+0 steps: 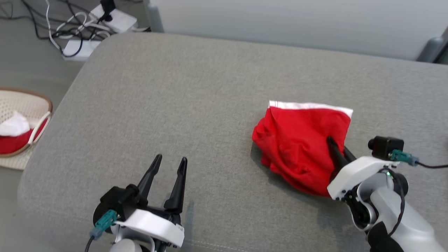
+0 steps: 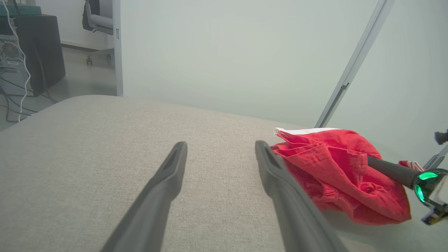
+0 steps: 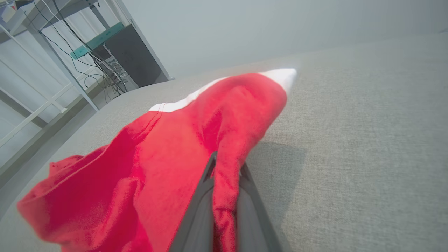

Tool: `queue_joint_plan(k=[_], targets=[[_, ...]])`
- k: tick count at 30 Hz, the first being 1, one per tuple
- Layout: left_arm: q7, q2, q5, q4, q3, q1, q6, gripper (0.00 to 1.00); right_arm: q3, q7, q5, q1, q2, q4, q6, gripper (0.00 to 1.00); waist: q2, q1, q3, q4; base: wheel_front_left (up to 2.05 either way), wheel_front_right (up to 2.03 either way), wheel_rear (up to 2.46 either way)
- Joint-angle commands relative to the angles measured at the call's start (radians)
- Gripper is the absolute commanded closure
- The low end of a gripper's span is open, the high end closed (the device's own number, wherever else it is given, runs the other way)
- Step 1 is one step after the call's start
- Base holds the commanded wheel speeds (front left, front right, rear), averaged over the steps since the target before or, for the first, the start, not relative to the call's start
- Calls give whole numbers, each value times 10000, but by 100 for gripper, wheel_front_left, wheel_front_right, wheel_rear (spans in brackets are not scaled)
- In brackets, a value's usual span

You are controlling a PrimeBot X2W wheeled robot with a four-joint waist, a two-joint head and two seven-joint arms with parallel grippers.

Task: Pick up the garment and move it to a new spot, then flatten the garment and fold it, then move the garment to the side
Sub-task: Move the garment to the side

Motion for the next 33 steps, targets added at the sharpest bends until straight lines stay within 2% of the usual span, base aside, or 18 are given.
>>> queue_joint_plan(k=[1,9,21,29,30,33], targets=[[-103,60,-93,-232,288,-7,116,0,215,-143,99,222,-24,-282,17,100,-1,0,-379,-306,0,0,0],[-103,60,-144,-286,335,370,212,0,445,-141,-165,236,-239,-1097,17,100,-1,0,-927,-1276,0,0,0],[-103,60,28,-436,369,296,161,0,133,416,-662,303,-254,-1990,17,100,-1,0,-739,-2650,0,0,0],[-103,60,243,-442,545,236,49,0,-227,460,-869,671,-65,-2221,17,100,-1,0,-759,-4113,0,0,0],[-103,60,267,-463,597,218,32,0,-276,474,-926,760,-36,-2296,17,100,-1,0,-760,-4516,0,0,0],[-103,60,332,-507,679,190,18,0,-334,505,-966,888,20,-2434,17,100,-1,0,-723,-5097,0,0,0]])
